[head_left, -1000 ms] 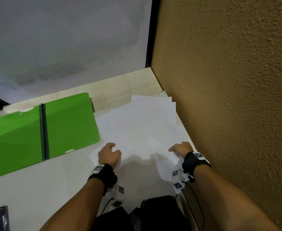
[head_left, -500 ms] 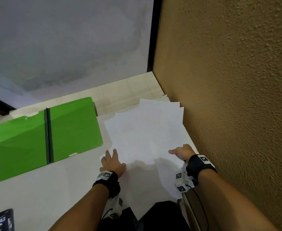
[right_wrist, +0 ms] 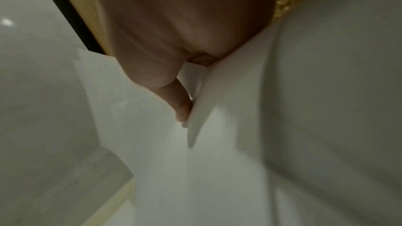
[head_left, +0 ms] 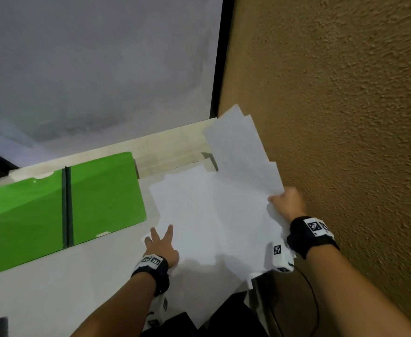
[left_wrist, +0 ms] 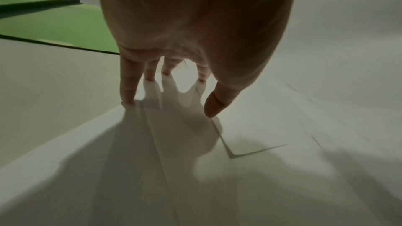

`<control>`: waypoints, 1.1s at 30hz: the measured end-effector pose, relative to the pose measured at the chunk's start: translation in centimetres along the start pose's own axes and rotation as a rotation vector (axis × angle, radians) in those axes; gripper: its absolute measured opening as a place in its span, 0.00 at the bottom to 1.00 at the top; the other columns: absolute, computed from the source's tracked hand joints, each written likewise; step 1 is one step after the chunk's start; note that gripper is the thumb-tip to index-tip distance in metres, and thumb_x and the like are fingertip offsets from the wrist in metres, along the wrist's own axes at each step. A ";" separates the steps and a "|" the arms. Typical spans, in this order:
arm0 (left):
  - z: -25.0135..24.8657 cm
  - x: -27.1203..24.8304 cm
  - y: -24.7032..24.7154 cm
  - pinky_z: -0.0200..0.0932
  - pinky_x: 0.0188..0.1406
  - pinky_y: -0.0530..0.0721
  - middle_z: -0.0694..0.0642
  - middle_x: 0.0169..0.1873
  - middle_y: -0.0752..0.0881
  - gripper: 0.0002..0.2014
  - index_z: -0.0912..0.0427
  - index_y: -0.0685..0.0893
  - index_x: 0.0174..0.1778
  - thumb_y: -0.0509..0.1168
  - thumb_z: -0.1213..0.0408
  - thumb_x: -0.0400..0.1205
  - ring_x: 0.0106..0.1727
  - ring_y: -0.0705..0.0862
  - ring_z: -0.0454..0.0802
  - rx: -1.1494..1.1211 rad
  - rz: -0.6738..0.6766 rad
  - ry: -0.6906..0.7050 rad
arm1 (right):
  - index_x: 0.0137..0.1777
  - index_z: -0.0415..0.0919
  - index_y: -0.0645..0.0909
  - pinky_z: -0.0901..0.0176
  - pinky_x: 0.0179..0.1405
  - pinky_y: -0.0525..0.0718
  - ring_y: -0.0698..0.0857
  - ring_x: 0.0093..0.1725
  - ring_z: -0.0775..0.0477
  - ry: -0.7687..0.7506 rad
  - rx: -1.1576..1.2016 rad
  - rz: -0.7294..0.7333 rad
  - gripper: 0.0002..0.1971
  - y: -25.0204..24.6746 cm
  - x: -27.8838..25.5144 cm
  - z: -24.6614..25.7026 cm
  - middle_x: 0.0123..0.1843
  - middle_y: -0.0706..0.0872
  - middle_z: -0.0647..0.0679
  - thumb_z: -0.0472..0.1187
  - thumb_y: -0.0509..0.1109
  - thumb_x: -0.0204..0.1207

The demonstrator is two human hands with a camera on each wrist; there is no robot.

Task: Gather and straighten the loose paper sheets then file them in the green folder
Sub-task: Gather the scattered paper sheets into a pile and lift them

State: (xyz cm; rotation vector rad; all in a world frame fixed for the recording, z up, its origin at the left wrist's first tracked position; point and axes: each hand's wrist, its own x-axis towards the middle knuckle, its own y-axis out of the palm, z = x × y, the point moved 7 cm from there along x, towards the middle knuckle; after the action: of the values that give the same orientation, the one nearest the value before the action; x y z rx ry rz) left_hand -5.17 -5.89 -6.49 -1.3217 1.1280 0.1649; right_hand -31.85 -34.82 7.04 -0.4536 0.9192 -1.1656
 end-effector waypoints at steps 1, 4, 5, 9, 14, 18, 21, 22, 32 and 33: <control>0.0 -0.1 -0.1 0.61 0.72 0.74 0.59 0.87 0.37 0.45 0.34 0.44 0.86 0.56 0.63 0.75 0.86 0.43 0.67 0.005 -0.001 -0.001 | 0.58 0.30 0.89 0.54 0.49 0.82 0.90 0.55 0.34 -0.033 0.036 -0.039 0.12 -0.9 0.0 1.1 0.55 0.92 0.33 0.31 0.72 0.76; -0.1 -0.1 -0.4 0.63 0.72 0.74 0.60 0.87 0.39 0.43 0.34 0.46 0.86 0.57 0.61 0.75 0.86 0.46 0.66 0.028 0.004 -0.002 | 0.57 0.33 0.89 0.57 0.46 0.82 0.90 0.51 0.39 -0.107 0.241 -0.109 0.11 -3.0 -0.1 3.6 0.49 0.92 0.39 0.32 0.72 0.76; -0.1 0.0 -0.5 0.64 0.73 0.74 0.60 0.87 0.41 0.43 0.34 0.46 0.86 0.57 0.60 0.75 0.86 0.48 0.66 0.032 0.012 -0.003 | 0.57 0.33 0.89 0.58 0.43 0.81 0.89 0.50 0.42 -0.115 0.341 -0.116 0.11 -3.5 -0.3 4.3 0.46 0.92 0.43 0.32 0.73 0.75; 0.3 0.6 -0.7 0.67 0.72 0.73 0.61 0.85 0.49 0.41 0.34 0.52 0.84 0.56 0.59 0.73 0.83 0.53 0.68 0.040 0.021 0.008 | 0.50 0.37 0.89 0.52 0.51 0.87 0.91 0.49 0.44 -0.134 0.693 -0.091 0.08 -4.5 -0.8 6.6 0.48 0.93 0.46 0.31 0.74 0.72; 0.9 2.0 -1.8 0.66 0.73 0.71 0.62 0.82 0.60 0.37 0.37 0.58 0.83 0.56 0.51 0.74 0.79 0.62 0.70 -0.029 -0.012 -0.021 | 0.66 0.37 0.84 0.55 0.64 0.86 0.91 0.61 0.47 -0.162 0.914 0.131 0.19 -3.4 -1.8 8.7 0.63 0.91 0.43 0.23 0.73 0.77; 0.1 2.3 -6.1 0.45 0.62 0.80 0.61 0.62 0.87 0.15 0.62 0.84 0.63 0.60 0.59 0.86 0.67 0.81 0.60 -0.697 -0.229 0.111 | 0.73 0.38 0.81 0.47 0.68 0.83 0.89 0.66 0.43 -0.076 0.884 0.380 0.23 0.7 -2.7 7.4 0.66 0.91 0.44 0.26 0.73 0.78; -1.5 -0.1 -7.6 0.44 0.49 0.84 0.57 0.44 0.93 0.20 0.59 0.89 0.48 0.58 0.48 0.87 0.51 0.88 0.56 -1.511 0.069 0.128 | 0.74 0.38 0.81 0.49 0.62 0.86 0.89 0.66 0.42 0.028 0.803 0.486 0.23 4.7 -3.1 4.9 0.67 0.90 0.43 0.28 0.75 0.78; -1.9 -0.4 -7.6 0.49 0.56 0.84 0.60 0.50 0.93 0.27 0.60 0.90 0.55 0.54 0.42 0.87 0.55 0.90 0.58 -1.659 0.202 0.143 | 0.74 0.37 0.81 0.53 0.58 0.86 0.88 0.66 0.42 0.058 0.749 0.484 0.24 5.9 -3.2 3.8 0.67 0.90 0.43 0.29 0.75 0.78; -0.2 -0.3 -0.3 0.45 0.74 0.63 0.72 0.83 0.63 0.48 0.67 0.49 0.87 0.74 0.73 0.78 0.83 0.66 0.63 -1.200 0.272 -0.074 | 0.84 0.37 0.64 0.45 0.74 0.76 0.75 0.78 0.35 0.338 0.465 0.562 0.42 14.1 -4.4 -5.1 0.80 0.75 0.41 0.27 0.76 0.71; -0.1 -0.2 -0.1 0.46 0.73 0.64 0.75 0.82 0.60 0.45 0.68 0.50 0.87 0.72 0.74 0.79 0.83 0.66 0.66 -1.168 0.255 -0.095 | 0.86 0.39 0.60 0.44 0.72 0.77 0.77 0.76 0.35 0.395 0.479 0.510 0.42 14.0 -4.3 -5.6 0.78 0.76 0.42 0.34 0.78 0.74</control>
State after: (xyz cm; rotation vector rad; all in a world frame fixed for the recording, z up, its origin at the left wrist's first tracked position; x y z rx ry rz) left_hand -5.28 -5.90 -6.22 -2.1226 1.1296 1.1993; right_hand -28.70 -24.95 -4.70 0.3968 0.9755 -0.9666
